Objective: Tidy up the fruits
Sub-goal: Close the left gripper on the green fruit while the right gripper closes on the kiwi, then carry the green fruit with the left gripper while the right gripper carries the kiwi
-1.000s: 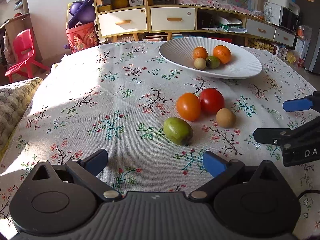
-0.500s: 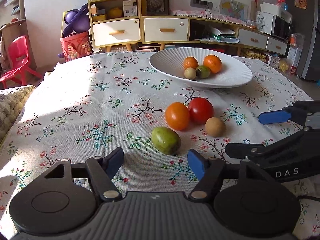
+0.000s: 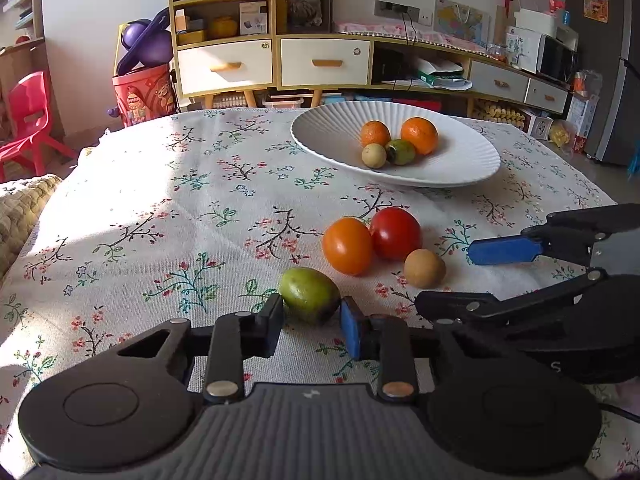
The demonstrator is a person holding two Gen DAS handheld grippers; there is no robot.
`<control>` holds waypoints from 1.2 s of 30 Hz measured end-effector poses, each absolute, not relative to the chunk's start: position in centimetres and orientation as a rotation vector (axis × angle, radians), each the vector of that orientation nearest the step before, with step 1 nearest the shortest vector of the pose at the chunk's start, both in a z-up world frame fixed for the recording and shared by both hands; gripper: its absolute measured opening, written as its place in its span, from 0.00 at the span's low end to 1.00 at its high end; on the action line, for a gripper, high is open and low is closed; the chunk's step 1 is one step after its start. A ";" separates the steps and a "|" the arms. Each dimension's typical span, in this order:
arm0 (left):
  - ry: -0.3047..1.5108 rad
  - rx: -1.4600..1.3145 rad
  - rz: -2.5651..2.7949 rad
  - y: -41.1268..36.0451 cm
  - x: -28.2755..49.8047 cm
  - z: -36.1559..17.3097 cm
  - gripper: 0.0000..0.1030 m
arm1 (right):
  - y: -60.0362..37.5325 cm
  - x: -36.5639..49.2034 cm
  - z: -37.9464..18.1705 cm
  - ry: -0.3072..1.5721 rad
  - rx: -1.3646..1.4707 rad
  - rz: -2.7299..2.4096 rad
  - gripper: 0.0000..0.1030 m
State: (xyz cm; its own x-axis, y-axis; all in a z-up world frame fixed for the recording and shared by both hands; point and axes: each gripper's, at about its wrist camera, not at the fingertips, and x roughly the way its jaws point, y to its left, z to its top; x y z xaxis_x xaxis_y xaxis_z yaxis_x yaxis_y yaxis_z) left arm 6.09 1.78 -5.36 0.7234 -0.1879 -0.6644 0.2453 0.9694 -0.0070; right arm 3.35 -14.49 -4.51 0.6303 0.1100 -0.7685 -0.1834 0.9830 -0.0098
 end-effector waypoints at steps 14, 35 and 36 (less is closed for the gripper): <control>0.737 0.081 -0.235 1.8 6.2 -5.2 0.15 | -13.8 3.9 -4.3 0.877 -0.075 0.225 0.27; 0.741 0.081 -0.227 2.0 6.3 -5.3 0.14 | -13.9 4.1 -4.2 0.880 -0.070 0.234 0.24; 0.741 0.081 -0.227 2.0 6.3 -5.3 0.15 | -13.9 4.1 -4.1 0.880 -0.069 0.234 0.24</control>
